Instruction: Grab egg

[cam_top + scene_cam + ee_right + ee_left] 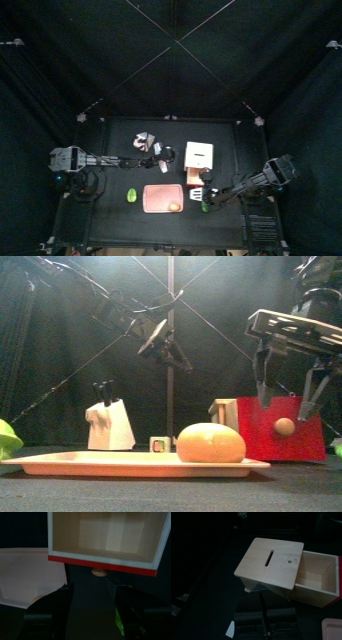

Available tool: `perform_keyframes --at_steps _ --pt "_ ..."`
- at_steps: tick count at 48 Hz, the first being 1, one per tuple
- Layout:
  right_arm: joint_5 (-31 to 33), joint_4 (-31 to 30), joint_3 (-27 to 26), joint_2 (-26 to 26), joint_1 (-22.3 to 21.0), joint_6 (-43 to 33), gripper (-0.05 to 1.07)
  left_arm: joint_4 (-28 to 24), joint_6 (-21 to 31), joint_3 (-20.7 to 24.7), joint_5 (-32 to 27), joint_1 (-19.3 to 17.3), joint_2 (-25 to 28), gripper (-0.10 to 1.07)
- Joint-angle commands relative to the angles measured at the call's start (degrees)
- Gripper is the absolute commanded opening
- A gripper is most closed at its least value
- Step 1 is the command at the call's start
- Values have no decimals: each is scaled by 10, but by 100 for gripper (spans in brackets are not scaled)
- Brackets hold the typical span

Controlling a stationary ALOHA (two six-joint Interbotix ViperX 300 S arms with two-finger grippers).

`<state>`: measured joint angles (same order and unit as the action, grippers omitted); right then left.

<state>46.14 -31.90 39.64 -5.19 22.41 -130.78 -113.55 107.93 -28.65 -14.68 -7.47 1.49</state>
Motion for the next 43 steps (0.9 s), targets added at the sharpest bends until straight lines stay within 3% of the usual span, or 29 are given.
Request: perform_keyframes --at_steps 1,24,43 --pt "1 0 -11 -23 8 1 90 -11 -5 3 -2 4 -18 9" --pt "-5 -74 -43 -37 12 2 90 -4 -21 -48 -4 25 -84 9" --pt "-63 -155 -53 -31 -1 3 89 5 -21 -76 -6 33 -110 9"
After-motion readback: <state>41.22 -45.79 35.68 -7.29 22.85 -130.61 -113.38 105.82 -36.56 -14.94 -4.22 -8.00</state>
